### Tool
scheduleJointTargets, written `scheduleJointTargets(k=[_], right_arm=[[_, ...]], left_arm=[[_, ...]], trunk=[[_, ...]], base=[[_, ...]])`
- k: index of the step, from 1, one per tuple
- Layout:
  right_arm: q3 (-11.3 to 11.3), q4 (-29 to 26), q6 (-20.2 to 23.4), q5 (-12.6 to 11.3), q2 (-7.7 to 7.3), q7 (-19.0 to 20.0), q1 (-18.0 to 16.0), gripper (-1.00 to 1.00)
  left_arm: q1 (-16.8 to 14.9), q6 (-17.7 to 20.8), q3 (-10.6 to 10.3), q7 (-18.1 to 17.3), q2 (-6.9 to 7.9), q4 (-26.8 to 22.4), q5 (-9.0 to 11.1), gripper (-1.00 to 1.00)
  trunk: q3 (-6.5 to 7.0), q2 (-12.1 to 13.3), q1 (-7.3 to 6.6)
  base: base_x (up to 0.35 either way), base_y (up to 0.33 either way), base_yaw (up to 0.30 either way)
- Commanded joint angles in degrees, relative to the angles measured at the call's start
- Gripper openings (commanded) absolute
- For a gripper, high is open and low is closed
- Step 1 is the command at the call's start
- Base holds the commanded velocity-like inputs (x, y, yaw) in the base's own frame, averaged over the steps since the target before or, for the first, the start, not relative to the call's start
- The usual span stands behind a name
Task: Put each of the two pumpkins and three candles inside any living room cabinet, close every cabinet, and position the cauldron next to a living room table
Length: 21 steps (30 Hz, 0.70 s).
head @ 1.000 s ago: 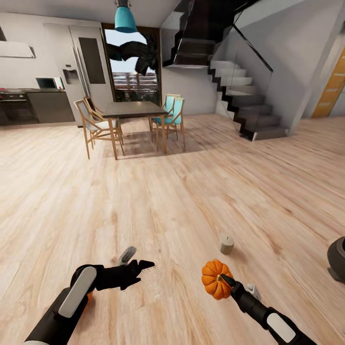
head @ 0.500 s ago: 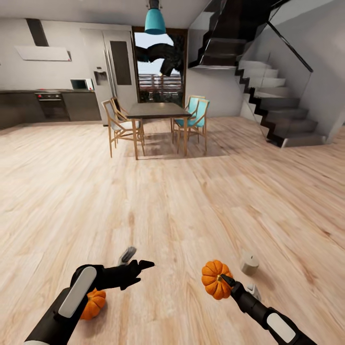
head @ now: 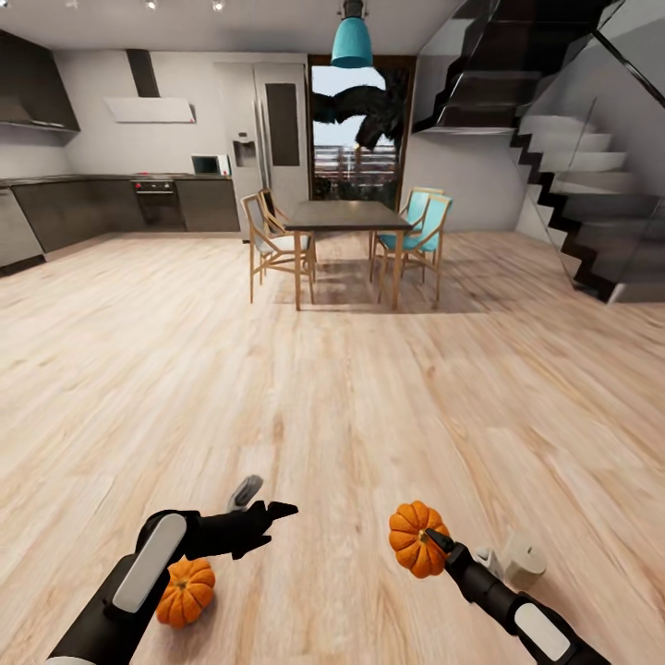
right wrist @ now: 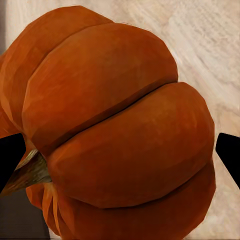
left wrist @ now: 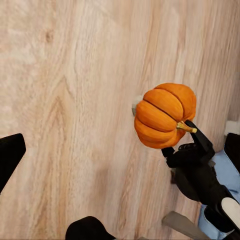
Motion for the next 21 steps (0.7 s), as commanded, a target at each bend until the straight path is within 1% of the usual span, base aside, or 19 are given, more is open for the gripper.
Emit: scheduleJointTargets(k=[1, 11, 15, 21], right_arm=[[0.15, -0.06, 0.36, -0.76, -0.06, 0.03, -0.02, -1.0], [0.15, -0.06, 0.37, -0.76, 0.01, -0.26, -0.02, -1.0], [0.15, -0.06, 0.37, -0.76, 0.01, -0.26, -0.02, -1.0], [0.15, -0.06, 0.35, -0.76, 0.01, -0.51, -0.02, -1.0]], left_arm=[[-0.04, 0.1, -0.09, 0.34, 0.03, -0.03, 0.37, 1.0], [-0.06, 0.1, -0.04, 0.34, 0.06, -0.03, 0.37, 1.0], [-0.03, 0.1, -0.16, 0.34, 0.0, -0.03, 0.37, 1.0], [-0.04, 0.1, -0.21, 0.34, -0.02, -0.03, 0.37, 1.0]], trunk=[[-0.03, -0.02, 0.01], [0.2, -0.02, 0.01], [0.29, -0.02, 0.01], [0.42, -0.02, 0.01]], base=[[0.182, -0.146, 0.28], [0.158, -0.131, 0.28], [0.175, -0.021, 0.28], [0.251, 0.04, 0.28]])
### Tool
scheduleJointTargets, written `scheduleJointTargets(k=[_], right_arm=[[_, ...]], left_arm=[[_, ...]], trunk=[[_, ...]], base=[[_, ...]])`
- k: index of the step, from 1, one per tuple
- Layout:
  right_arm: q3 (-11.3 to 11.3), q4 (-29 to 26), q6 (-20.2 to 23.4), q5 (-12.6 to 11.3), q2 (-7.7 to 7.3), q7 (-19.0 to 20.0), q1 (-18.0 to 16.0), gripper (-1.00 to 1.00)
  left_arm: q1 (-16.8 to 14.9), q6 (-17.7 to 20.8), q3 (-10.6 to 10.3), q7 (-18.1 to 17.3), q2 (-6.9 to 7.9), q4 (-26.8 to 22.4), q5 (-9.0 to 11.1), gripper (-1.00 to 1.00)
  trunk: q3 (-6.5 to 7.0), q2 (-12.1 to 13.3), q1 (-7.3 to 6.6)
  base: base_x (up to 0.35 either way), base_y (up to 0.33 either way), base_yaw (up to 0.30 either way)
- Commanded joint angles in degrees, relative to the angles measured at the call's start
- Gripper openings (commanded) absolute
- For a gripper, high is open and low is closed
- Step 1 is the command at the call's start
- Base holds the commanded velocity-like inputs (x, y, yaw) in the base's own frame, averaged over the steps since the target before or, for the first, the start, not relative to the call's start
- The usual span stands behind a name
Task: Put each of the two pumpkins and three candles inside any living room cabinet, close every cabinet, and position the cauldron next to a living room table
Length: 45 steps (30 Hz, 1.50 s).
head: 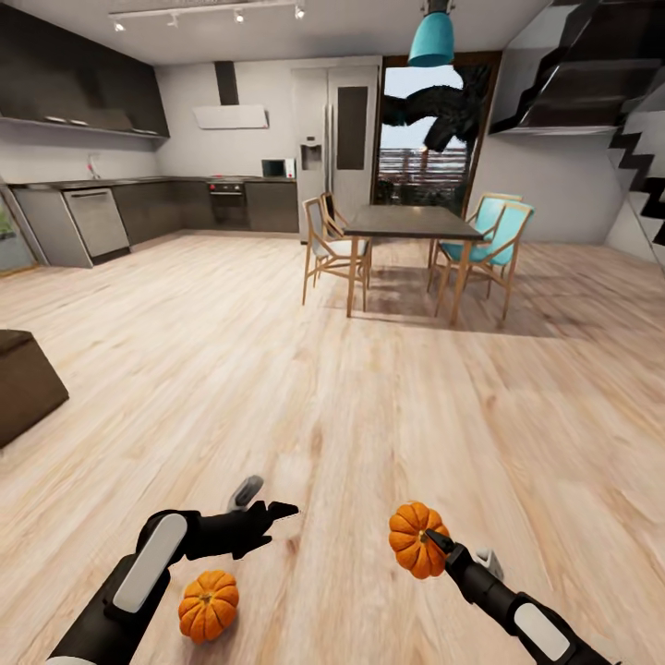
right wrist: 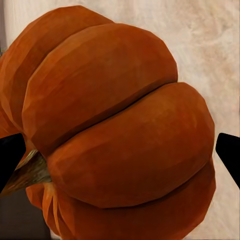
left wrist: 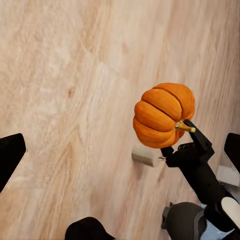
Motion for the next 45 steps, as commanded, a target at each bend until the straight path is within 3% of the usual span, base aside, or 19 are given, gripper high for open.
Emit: scheduleJointTargets(k=[1, 14, 30, 45], right_arm=[[0.16, -0.06, 0.33, -0.73, -0.05, 0.02, -0.02, -1.0], [0.16, -0.06, 0.32, -0.73, -0.05, 0.42, -0.02, -1.0], [0.16, -0.06, 0.32, -0.73, -0.05, 0.76, -0.02, -1.0], [0.16, -0.06, 0.28, -0.73, -0.05, 0.74, -0.02, -1.0]], left_arm=[[-0.06, 0.08, -0.13, 0.34, 0.03, -0.04, 0.39, 1.0], [-0.05, 0.08, -0.2, 0.34, 0.03, -0.1, 0.39, 1.0], [-0.06, 0.08, 0.18, 0.34, 0.11, -0.01, 0.39, 1.0], [-0.03, 0.08, 0.19, 0.34, 0.11, -0.1, 0.39, 1.0]], trunk=[[-0.03, -0.02, 0.01], [0.22, -0.02, 0.01], [0.22, -0.02, 0.01], [0.22, -0.02, 0.01]], base=[[0.152, 0.019, 0.28], [0.096, -0.035, 0.254], [0.236, -0.078, -0.058], [0.013, 0.017, -0.002]])
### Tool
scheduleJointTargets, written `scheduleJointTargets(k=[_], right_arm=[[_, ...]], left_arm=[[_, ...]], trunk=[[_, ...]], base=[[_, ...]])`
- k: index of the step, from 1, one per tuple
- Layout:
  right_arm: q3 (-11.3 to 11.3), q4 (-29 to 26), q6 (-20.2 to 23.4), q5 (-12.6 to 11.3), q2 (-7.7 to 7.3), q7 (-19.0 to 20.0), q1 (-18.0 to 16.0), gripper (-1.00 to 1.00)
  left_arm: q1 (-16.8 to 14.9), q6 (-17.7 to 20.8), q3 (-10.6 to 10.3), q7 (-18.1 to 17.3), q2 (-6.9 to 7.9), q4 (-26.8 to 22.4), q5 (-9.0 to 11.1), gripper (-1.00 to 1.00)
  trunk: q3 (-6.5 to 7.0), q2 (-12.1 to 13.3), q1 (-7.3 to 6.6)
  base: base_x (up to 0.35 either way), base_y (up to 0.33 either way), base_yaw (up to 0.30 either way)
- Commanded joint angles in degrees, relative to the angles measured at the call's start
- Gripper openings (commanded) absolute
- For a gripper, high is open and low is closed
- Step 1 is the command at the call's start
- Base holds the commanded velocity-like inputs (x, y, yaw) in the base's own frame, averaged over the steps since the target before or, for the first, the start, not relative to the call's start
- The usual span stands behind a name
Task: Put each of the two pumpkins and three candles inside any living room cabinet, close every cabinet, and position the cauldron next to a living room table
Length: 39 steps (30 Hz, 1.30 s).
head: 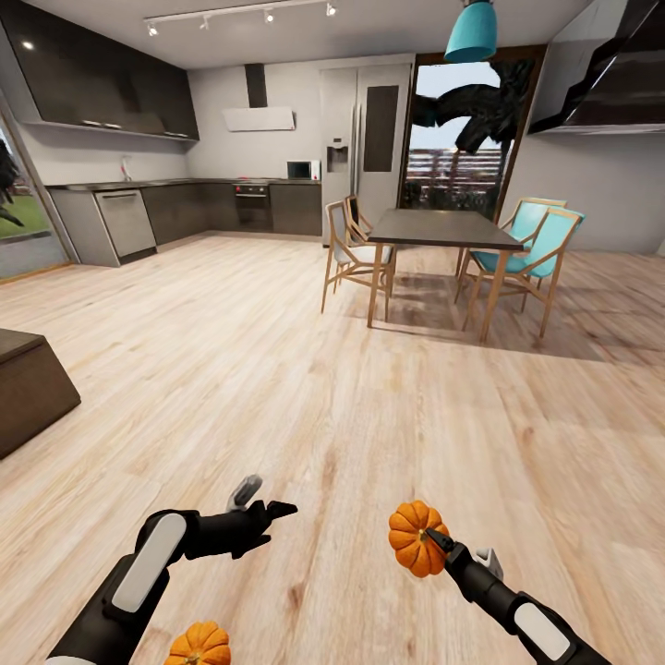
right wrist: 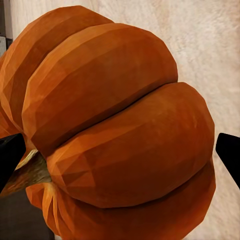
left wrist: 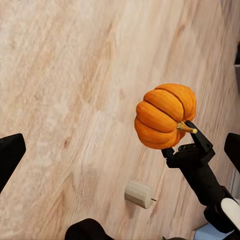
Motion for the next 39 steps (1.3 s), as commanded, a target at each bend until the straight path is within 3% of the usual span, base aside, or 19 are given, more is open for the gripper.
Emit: scheduleJointTargets(k=[1, 22, 27, 29, 31, 34, 39], right_arm=[[0.25, 0.0, 0.27, -0.59, -0.04, 0.07, -0.03, -1.0], [0.25, 0.0, 0.24, -0.59, -0.04, -0.03, -0.03, -1.0], [0.25, 0.0, 0.24, -0.59, -0.04, -0.02, -0.03, -1.0], [0.25, -0.08, 0.29, -0.59, -0.04, -0.01, -0.03, -1.0], [0.25, -0.84, 0.31, -0.59, -0.04, -0.09, -0.03, -1.0], [0.54, -3.48, 0.9, -0.46, -0.04, -0.72, -0.02, -1.0], [4.55, -9.58, 4.62, 0.83, -0.1, -1.09, -0.03, -1.0]], left_arm=[[-0.03, 0.09, -0.09, 0.34, 0.05, -0.04, 0.39, 1.0], [-0.05, 0.09, 0.17, 0.29, 0.6, -0.09, 0.34, 1.0], [-0.04, 0.08, 3.04, 0.51, 0.89, -0.01, 0.08, 1.0], [-0.06, 0.08, 4.94, 0.57, 1.87, 0.01, 0.03, 1.0], [-0.04, 0.14, 6.49, 0.5, 3.81, 0.03, 0.2, 1.0], [-0.03, 0.23, 7.46, 0.38, 6.48, 0.03, 0.38, 1.0], [0.07, 0.26, 7.71, 0.41, 7.99, 0.32, 0.35, 1.0]], trunk=[[-0.05, -0.02, -0.01], [-0.27, -0.03, 0.01], [-1.38, -0.1, 0.14], [-1.82, -0.13, 0.19], [-2.27, -0.15, 0.25], [-2.93, -0.19, 0.32], [-4.04, -0.26, 0.45]], base=[[0.0, 0.0, 0.0], [0.0, 0.0, 0.0], [0.0, 0.0, 0.0], [0.0, 0.0, 0.0], [0.0, 0.0, 0.0], [0.0, 0.0, 0.0], [0.0, 0.0, 0.0]])
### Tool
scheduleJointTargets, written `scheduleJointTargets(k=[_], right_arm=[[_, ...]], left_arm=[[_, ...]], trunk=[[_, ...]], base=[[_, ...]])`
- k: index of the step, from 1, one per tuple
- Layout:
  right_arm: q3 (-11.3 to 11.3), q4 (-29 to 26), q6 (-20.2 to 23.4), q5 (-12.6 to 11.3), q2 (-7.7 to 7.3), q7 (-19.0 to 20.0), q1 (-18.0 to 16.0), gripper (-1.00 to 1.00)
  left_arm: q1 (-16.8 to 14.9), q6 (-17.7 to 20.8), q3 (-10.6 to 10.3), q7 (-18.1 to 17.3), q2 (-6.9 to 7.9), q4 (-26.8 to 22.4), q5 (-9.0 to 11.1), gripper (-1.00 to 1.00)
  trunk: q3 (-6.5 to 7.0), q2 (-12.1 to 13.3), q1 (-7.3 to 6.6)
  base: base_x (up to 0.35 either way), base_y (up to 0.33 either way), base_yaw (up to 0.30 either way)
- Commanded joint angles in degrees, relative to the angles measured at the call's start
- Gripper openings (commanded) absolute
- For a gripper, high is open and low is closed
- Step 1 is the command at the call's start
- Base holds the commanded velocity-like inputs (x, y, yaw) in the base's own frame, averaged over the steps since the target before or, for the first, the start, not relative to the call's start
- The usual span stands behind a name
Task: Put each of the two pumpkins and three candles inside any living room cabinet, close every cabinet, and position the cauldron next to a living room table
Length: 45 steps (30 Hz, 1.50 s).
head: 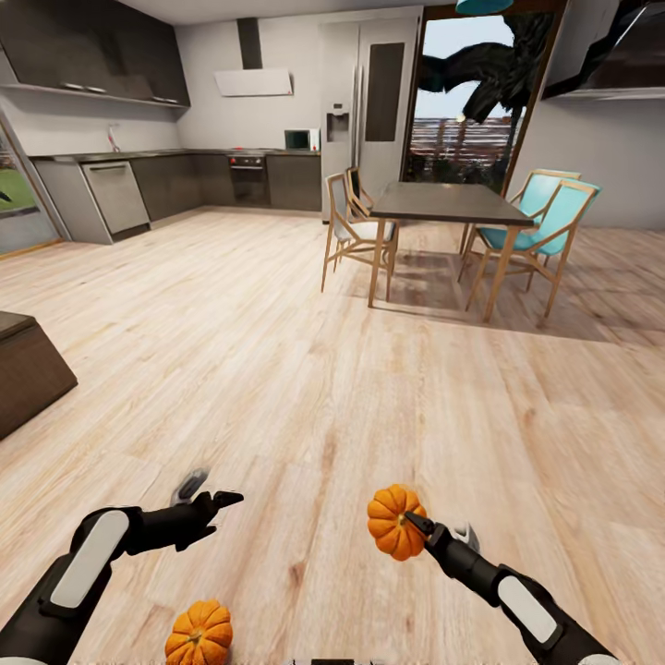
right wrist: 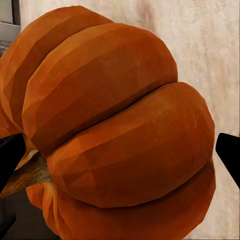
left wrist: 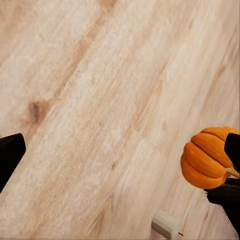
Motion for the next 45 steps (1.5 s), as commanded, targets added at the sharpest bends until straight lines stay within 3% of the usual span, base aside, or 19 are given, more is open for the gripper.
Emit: scheduleJointTargets(k=[1, 8, 11, 14, 16, 22, 27, 32, 35, 39, 41, 45], right_arm=[[0.56, -0.98, 1.0, -0.38, -0.11, -0.01, -0.04, -1.0], [1.38, -7.17, 6.9, -0.17, -0.31, 0.41, -0.04, -1.0], [1.45, -14.94, 9.71, -0.16, -0.29, 0.16, -0.04, -1.0], [1.4, -27.36, 13.41, -0.26, -0.31, -0.55, 0.06, -1.0], [1.39, -32.82, 15.08, -0.59, -0.49, -1.26, 0.19, -1.0], [1.38, -39.53, 17.18, -0.9, -0.63, -1.86, 0.38, -1.0], [1.38, -40.04, 17.32, -0.47, -0.57, -1.92, 0.4, -1.0], [1.38, -39.87, 17.3, -0.35, -0.55, -1.95, 0.4, -1.0], [1.39, -39.77, 17.29, -0.37, -0.55, -1.92, 0.4, -1.0], [1.38, -39.56, 17.29, -0.47, -0.55, -1.91, 0.4, -1.0], [1.38, -39.42, 17.29, -0.4, -0.55, -1.94, 0.41, -1.0], [1.4, -39.3, 17.28, -0.29, -0.55, -1.94, 0.41, -1.0]], left_arm=[[0.01, 0.22, 0.07, 0.36, 0.08, 0.39, 0.43, 1.0], [1.25, 0.1, 0.11, 0.31, 0.48, 6.32, -0.19, 1.0], [1.79, 0.08, 0.09, 0.24, 1.45, 7.0, 0.01, 1.0], [2.02, 0.08, 0.09, 0.21, 1.92, 7.19, 0.0, 1.0], [2.06, 0.08, 0.09, 0.2, 2.15, 7.35, -0.16, 1.0], [2.23, 0.01, 0.09, 0.13, 4.2, 9.38, -0.15, 1.0], [2.41, -1.52, 0.09, -6.55, 6.64, 13.39, -0.56, 1.0], [2.44, -2.88, 0.09, -16.39, 10.67, 17.19, -0.9, 1.0], [2.44, -4.88, 0.04, -20.51, 12.37, 20.44, -1.84, 1.0], [2.44, -9.27, -0.14, -24.17, 12.98, 23.77, -4.43, 1.0], [2.44, -11.29, -0.32, -26.5, 12.83, 25.06, -6.41, 1.0], [2.44, -14.62, -0.42, -29.95, 12.62, 26.05, -8.35, 1.0]], trunk=[[-0.28, -0.04, 0.01], [-1.83, -0.13, 0.19], [-2.49, -0.17, 0.27], [-3.16, -0.21, 0.35], [-3.6, -0.24, 0.4], [-4.93, -0.32, 0.55], [-6.04, -0.38, 0.68], [-7.15, -0.45, 0.81], [-7.81, -0.49, 0.89], [-8.7, -0.54, 0.99], [-9.14, -0.57, 1.04], [-10.03, -0.62, 1.15]], base=[[0.0, 0.0, 0.0], [0.0, 0.0, 0.0], [0.0, 0.0, 0.0], [0.0, 0.0, 0.0], [0.0, 0.0, 0.0], [0.0, 0.0, 0.0], [0.0, 0.0, 0.0], [0.0, 0.0, 0.0], [0.0, 0.0, 0.0], [0.0, 0.0, 0.0], [0.0, 0.0, 0.0], [0.0, 0.0, 0.0]])
